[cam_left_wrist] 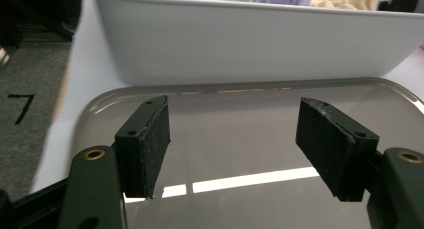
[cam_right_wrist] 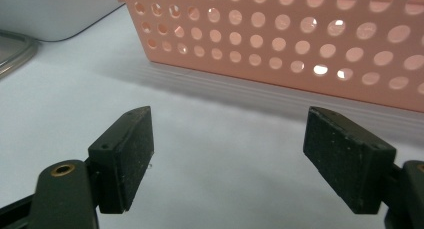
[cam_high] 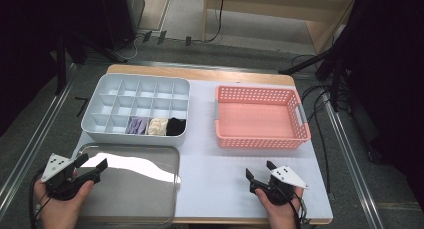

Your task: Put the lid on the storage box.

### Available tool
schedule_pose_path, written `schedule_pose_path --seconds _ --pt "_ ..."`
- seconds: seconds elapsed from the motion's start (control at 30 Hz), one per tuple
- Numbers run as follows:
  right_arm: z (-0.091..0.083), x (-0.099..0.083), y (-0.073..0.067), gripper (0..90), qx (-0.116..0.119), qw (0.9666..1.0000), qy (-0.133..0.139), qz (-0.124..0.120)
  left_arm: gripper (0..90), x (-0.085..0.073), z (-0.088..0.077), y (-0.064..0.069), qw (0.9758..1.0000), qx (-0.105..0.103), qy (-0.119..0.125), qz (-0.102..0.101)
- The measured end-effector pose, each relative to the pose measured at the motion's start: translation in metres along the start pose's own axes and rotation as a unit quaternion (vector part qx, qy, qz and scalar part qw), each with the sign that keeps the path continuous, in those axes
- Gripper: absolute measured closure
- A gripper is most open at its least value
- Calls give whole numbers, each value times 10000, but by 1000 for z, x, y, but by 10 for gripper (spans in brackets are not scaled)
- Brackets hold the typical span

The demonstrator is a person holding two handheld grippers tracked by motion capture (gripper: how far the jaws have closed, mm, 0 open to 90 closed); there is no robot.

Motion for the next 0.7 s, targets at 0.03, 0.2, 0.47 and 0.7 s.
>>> schedule_pose_path --seconds 0.03,0.2,0.47,0.7 --pt "0 0 0 205 -1 10000 0 0 308 0 0 0 10000 0 0 0" --pt "0 0 -2 206 -19 10000 6 1 313 -8 -15 -18 9997 193 56 -134" --pt "1 2 -8 206 51 10000 31 -31 324 -18 -23 -32 9989 197 38 -416" --pt "1 8 -23 203 135 9998 99 -63 325 -26 -30 -40 9988 294 -22 -399"
Point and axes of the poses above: each handheld gripper's, and its own axes: z roughly forward along the jaws, x roughly out of its top, y roughly to its right, the point moved 7 cm from there along z, roughly forward along the jaws, and after that the axes turned 9 degrees about -y, right-handed, at the moved point
